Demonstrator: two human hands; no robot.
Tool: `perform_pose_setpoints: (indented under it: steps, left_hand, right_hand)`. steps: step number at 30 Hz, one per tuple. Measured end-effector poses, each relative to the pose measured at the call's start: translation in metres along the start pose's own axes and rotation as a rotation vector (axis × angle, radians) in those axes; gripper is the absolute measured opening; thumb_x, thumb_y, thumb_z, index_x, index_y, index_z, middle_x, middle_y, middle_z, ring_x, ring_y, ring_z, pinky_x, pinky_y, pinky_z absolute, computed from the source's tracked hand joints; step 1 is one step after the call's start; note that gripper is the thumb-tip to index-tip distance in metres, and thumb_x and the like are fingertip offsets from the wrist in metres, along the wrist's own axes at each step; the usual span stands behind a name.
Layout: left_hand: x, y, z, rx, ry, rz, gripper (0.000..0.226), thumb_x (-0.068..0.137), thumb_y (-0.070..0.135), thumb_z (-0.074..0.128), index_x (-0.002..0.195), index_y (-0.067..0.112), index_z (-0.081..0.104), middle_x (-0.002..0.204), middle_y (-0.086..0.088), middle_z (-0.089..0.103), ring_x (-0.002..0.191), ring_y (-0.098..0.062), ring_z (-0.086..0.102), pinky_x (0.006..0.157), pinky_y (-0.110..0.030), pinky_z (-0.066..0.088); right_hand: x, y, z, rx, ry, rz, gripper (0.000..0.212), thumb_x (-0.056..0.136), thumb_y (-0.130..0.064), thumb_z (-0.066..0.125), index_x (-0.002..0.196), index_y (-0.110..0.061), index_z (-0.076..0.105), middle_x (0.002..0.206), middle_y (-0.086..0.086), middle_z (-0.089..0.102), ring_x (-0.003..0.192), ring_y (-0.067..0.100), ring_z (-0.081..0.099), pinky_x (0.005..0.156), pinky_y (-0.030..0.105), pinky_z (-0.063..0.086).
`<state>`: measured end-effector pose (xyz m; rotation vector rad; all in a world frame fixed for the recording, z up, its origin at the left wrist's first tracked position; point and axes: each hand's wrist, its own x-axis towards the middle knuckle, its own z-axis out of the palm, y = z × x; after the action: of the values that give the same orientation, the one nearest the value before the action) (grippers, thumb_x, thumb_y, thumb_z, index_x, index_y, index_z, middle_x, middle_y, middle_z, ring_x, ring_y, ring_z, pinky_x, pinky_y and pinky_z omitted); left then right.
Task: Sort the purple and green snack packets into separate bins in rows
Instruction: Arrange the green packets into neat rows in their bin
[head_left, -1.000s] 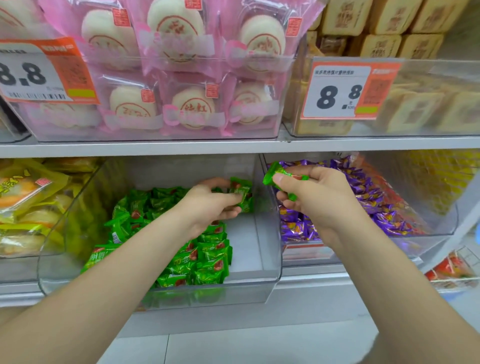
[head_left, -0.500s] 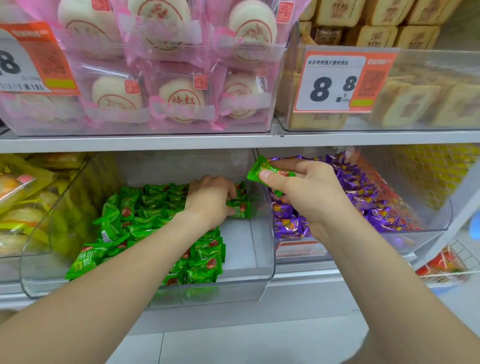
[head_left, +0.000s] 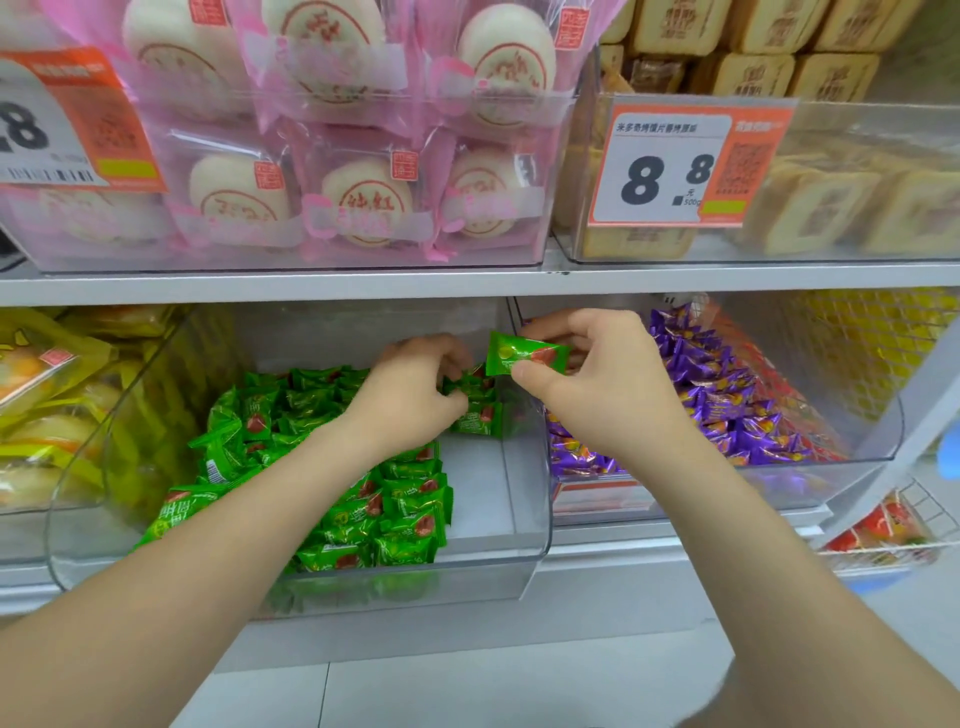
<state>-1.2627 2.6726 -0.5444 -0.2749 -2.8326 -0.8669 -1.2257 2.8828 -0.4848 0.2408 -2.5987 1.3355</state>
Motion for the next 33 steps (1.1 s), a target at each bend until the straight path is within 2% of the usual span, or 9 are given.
perform_pose_setpoints:
  steps: [4,6,8,13,18,22,25,29,33]
  left_hand:
    - [-0.025,0.023,-0.037,-0.378,-0.083,0.178,0.051,0.082,0.022,0.079,0.129,0.036,0.065,0.112,0.008,0.072,0.1,-0.013,0.07,0.084,-0.033,0.059]
    - [-0.034,0.031,-0.049,-0.398,-0.109,0.23,0.044,0.086,0.02,0.086,0.127,0.03,0.071,0.103,0.009,0.076,0.09,-0.012,0.072,0.081,-0.033,0.06]
    - [-0.038,0.032,-0.055,-0.358,-0.096,0.216,0.035,0.086,0.024,0.087,0.119,0.028,0.076,0.088,0.016,0.077,0.077,-0.006,0.071,0.074,-0.028,0.058]
    - [-0.028,0.01,-0.052,-0.101,-0.047,0.034,0.018,0.083,0.038,0.085,0.098,0.04,0.076,0.089,0.022,0.074,0.075,0.0,0.067,0.079,-0.026,0.053]
    - [-0.017,0.005,-0.024,0.044,-0.155,-0.038,0.03,0.082,0.035,0.085,0.111,0.034,0.076,0.107,0.012,0.07,0.081,0.004,0.061,0.078,-0.023,0.047]
    - [-0.007,0.004,0.003,0.135,-0.189,-0.025,0.033,0.083,0.041,0.085,0.114,0.034,0.075,0.112,0.009,0.066,0.105,-0.017,0.065,0.093,-0.033,0.052]
    - [-0.005,0.003,0.016,0.252,-0.157,-0.022,0.028,0.084,0.044,0.081,0.111,0.04,0.074,0.117,0.01,0.066,0.12,-0.022,0.055,0.108,-0.047,0.042]
    - [-0.006,0.001,0.024,0.317,-0.123,-0.034,0.028,0.08,0.033,0.081,0.103,0.037,0.067,0.091,0.017,0.057,0.107,-0.019,0.054,0.103,-0.042,0.035]
    - [-0.006,0.0,0.027,0.381,-0.086,-0.039,0.026,0.077,0.033,0.081,0.092,0.037,0.06,0.092,0.015,0.057,0.104,-0.019,0.053,0.095,-0.04,0.034]
  right_hand:
    - [-0.005,-0.008,-0.001,-0.12,-0.028,-0.175,0.029,0.079,-0.028,0.089,0.106,-0.032,0.08,0.082,-0.022,0.071,0.068,-0.007,0.061,0.071,0.012,0.047]
    - [-0.005,-0.01,0.001,-0.061,-0.04,-0.164,0.038,0.075,-0.028,0.093,0.109,-0.029,0.079,0.086,-0.017,0.075,0.074,-0.004,0.067,0.072,0.016,0.055]
    - [-0.007,-0.011,0.003,-0.041,-0.081,-0.153,0.039,0.076,-0.024,0.093,0.111,-0.025,0.078,0.089,-0.012,0.077,0.076,0.001,0.071,0.075,0.024,0.061]
    - [-0.006,-0.008,0.004,0.035,0.015,-0.094,0.02,0.087,-0.013,0.074,0.105,-0.018,0.077,0.087,-0.009,0.077,0.078,0.004,0.074,0.08,0.034,0.064]
    - [0.001,-0.001,-0.002,0.072,0.101,0.048,0.02,0.079,-0.029,0.065,0.09,-0.016,0.076,0.077,-0.004,0.078,0.079,0.014,0.074,0.083,0.047,0.062]
    - [0.003,0.002,-0.003,0.084,0.1,0.07,0.012,0.084,-0.023,0.068,0.092,-0.019,0.077,0.08,-0.005,0.078,0.082,0.013,0.074,0.085,0.046,0.061]
    - [0.005,0.004,-0.002,0.085,0.082,0.063,0.015,0.083,-0.025,0.067,0.094,-0.02,0.077,0.081,-0.005,0.078,0.083,0.013,0.074,0.085,0.046,0.062]
    - [0.006,0.004,-0.002,0.085,0.076,0.048,0.014,0.086,-0.023,0.069,0.097,-0.022,0.078,0.084,-0.007,0.078,0.084,0.01,0.074,0.088,0.043,0.061]
    - [0.005,0.002,-0.001,0.08,0.066,0.039,0.014,0.087,-0.019,0.068,0.096,-0.021,0.078,0.081,-0.006,0.078,0.081,0.009,0.074,0.087,0.041,0.062]
